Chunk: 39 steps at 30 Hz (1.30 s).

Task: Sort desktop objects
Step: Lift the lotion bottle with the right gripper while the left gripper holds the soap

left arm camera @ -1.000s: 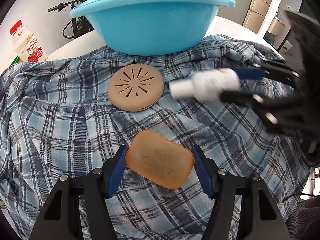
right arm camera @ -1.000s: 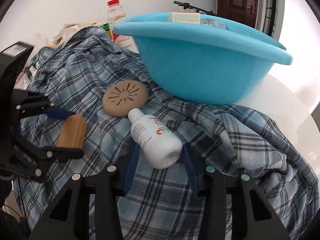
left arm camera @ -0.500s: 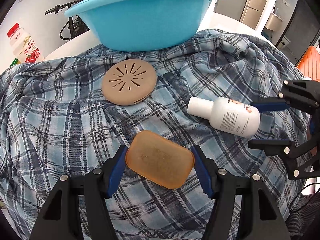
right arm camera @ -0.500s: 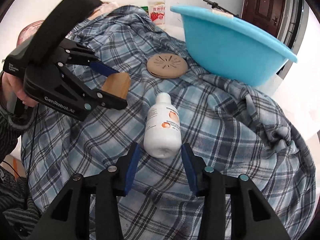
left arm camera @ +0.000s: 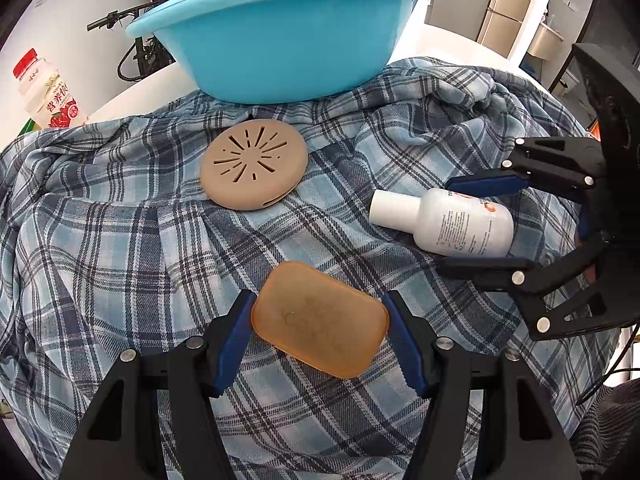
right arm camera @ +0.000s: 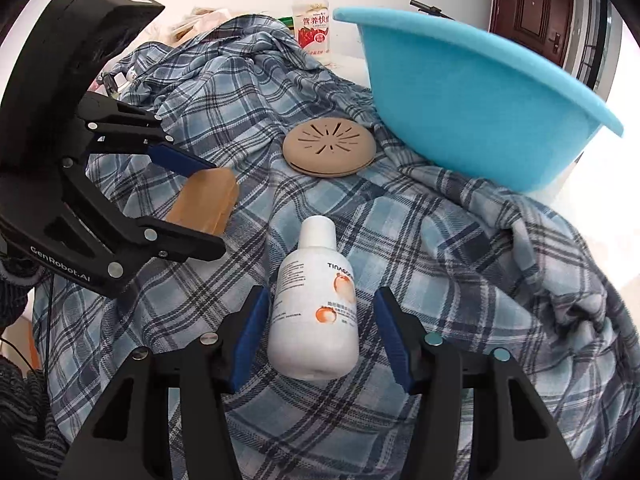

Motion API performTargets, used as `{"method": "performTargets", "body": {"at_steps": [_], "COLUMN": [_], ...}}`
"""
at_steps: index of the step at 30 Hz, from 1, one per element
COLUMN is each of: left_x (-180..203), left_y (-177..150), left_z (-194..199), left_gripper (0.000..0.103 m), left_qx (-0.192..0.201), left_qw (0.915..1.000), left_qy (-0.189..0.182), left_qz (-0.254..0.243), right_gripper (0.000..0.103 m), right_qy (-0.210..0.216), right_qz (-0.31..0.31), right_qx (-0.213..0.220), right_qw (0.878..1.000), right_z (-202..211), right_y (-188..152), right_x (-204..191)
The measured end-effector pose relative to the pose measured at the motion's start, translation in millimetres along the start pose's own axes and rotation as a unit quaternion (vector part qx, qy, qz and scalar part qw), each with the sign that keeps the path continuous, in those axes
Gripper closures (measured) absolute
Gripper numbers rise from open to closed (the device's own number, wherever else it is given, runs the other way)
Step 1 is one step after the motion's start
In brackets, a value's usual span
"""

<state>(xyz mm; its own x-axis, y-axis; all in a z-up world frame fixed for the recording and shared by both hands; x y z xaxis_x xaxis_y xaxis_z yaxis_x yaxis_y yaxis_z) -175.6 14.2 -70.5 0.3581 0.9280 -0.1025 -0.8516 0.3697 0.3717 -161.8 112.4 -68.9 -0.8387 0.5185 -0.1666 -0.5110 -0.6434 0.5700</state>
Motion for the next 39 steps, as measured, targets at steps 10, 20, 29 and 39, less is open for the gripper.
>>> {"method": "performTargets", "body": {"at_steps": [10,20,29,39], "left_x": [0.2,3.4,-1.1,3.3], "left_y": [-0.1,-3.6,-2.0,10.4], "left_z": [-0.1,-1.2,12.0,47.1], "left_gripper": [0.036,0.036,0.036,0.036], "left_qx": [0.000,-0.004,0.010,0.058], "left_qw": [1.0000,1.0000,0.9999,0.9982], "left_qy": [0.000,-0.002,0.006,0.007], "left_qz": [0.001,-0.003,0.007,0.008], "right_gripper": [0.065,0.065,0.065,0.065], "right_qy": [0.021,0.006,-0.013,-0.029], "right_qz": [-0.035,-0.020,-0.010,-0.002], "right_qx": [0.007,0.004,0.042,0.092], "right_qw": [0.999,1.000,0.999,0.995], "right_z": [9.0,7.9,27.5,68.4], "right_y": [-7.7,-13.0,0.3,7.3], "right_x": [3.2,-3.2,-8.2,-19.6]}}
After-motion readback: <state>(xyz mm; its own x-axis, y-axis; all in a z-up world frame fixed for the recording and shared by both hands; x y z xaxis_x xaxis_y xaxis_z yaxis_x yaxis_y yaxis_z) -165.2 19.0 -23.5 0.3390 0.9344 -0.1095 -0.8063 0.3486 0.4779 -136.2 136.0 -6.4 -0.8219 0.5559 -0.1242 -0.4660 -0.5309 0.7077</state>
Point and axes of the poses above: each gripper's, at about its wrist camera, not at the fingertips, and z roughly against the way its jaws point, x to its right, y to its top, the point moved 4 cm from there along -z, roughly the way its jaws point, and after that the axes turned 6 degrees about y, right-handed, at the moved point
